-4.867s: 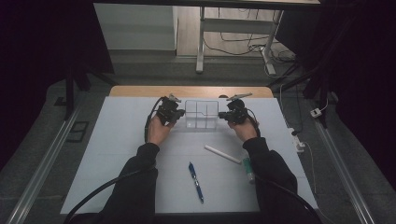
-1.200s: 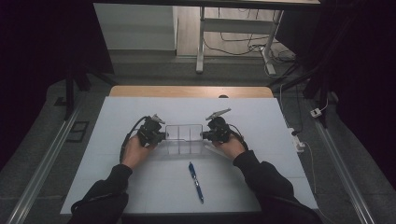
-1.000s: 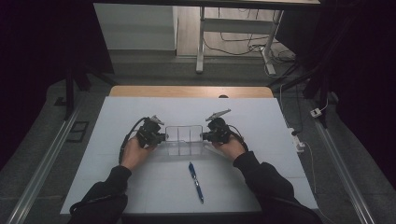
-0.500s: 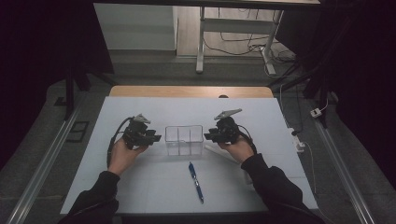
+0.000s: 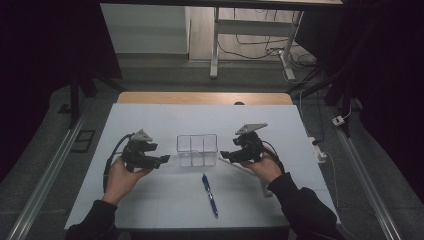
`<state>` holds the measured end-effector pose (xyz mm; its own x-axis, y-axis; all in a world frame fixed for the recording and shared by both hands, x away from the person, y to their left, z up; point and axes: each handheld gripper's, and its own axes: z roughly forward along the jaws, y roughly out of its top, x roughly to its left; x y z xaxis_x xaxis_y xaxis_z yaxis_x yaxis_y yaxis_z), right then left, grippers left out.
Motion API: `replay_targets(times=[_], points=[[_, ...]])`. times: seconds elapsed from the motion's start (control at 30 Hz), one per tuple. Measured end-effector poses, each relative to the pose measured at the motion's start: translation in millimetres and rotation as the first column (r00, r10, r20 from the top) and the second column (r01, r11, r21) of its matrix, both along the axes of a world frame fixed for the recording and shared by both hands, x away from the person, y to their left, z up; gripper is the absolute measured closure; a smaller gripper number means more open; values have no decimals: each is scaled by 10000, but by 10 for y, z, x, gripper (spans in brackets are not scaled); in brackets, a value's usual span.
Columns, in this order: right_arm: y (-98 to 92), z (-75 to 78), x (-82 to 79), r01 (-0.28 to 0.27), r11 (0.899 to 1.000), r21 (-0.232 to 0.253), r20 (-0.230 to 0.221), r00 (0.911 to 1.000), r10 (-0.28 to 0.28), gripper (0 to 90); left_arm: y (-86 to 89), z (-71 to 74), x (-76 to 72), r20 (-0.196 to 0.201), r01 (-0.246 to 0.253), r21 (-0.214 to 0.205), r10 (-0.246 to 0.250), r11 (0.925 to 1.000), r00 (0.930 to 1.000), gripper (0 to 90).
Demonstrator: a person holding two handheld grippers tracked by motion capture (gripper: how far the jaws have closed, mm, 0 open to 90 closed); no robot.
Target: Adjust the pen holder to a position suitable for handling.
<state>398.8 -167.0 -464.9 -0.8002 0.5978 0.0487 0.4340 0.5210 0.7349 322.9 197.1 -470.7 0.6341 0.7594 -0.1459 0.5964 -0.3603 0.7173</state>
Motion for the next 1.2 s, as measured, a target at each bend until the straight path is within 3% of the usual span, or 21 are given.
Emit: replay_targets(times=[0.27,0.47,0.7,1.2], points=[[-50,54,-208,-328,9994,100,33,9995,327,99,120,65,-435,286,61,-318,-52,9995,9996,112],[-91,82,-353,-400,9990,208,-134,9991,402,40,251,61,-688,147,-170,-897,183,9958,9997,82],[-112,85,-498,-499,9980,399,-136,9986,505,7,294,20,-926,116,-303,-860,314,9958,9994,30],[-43,44,-800,-882,9959,181,-274,9957,887,0,406,-41,-1333,-35,-564,-846,563,9948,9984,0]])
